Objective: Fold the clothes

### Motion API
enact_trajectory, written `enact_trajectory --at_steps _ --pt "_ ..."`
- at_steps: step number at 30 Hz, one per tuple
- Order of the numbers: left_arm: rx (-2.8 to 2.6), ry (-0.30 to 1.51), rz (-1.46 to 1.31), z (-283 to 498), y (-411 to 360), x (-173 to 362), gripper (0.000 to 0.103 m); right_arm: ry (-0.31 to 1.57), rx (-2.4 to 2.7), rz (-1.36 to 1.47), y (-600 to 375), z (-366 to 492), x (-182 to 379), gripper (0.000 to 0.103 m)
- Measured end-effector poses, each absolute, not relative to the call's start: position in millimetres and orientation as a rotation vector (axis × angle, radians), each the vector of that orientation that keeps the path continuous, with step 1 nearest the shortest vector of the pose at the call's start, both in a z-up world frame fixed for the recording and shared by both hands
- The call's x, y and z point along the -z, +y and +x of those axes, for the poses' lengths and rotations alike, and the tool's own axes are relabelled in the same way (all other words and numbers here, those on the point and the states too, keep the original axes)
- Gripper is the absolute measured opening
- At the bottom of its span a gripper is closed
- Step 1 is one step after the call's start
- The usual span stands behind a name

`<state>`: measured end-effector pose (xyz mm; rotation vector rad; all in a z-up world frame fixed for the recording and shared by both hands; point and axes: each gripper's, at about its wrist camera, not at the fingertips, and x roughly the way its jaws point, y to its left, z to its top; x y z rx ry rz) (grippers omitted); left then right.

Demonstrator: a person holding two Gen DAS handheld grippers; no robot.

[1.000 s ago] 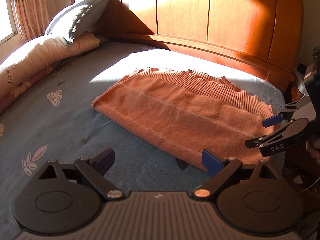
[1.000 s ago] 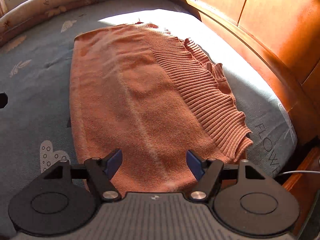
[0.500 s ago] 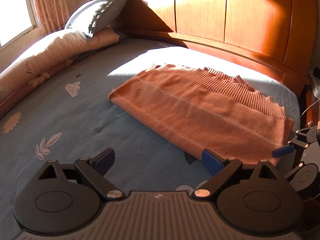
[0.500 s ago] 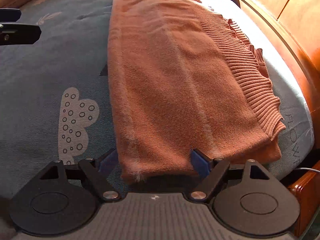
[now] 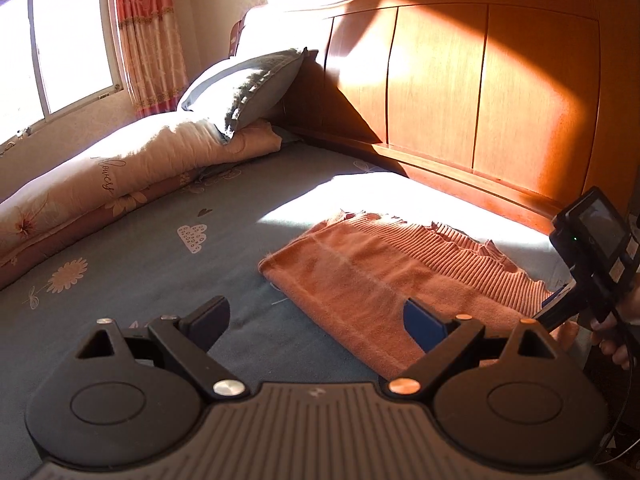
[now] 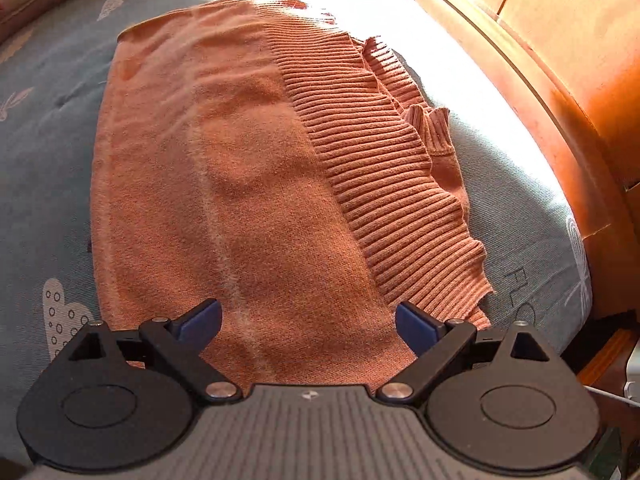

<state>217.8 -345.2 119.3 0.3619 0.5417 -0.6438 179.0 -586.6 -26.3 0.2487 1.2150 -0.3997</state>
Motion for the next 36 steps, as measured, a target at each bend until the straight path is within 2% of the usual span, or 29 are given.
enact_trajectory --at_steps 4,10,14,27,36 --pt "0.598 0.596 0.339 228 -335 -165 0.101 1.198 0.312 0.313 -550 192 -47 0.098" --pt "0.494 0.773 0.2 240 -295 -205 0.101 1.139 0.143 0.234 -481 208 -150 0.103" --pt "0.414 0.89 0.114 246 -267 -226 0.101 1.105 0.118 0.189 -454 209 -191 0.103" --pt "0.206 1.162 0.034 226 -203 -217 0.101 1.213 0.04 0.145 -391 190 -207 0.103" --pt "0.087 1.297 -0.015 217 -168 -214 0.101 1.245 0.068 0.205 -385 186 -213 0.103"
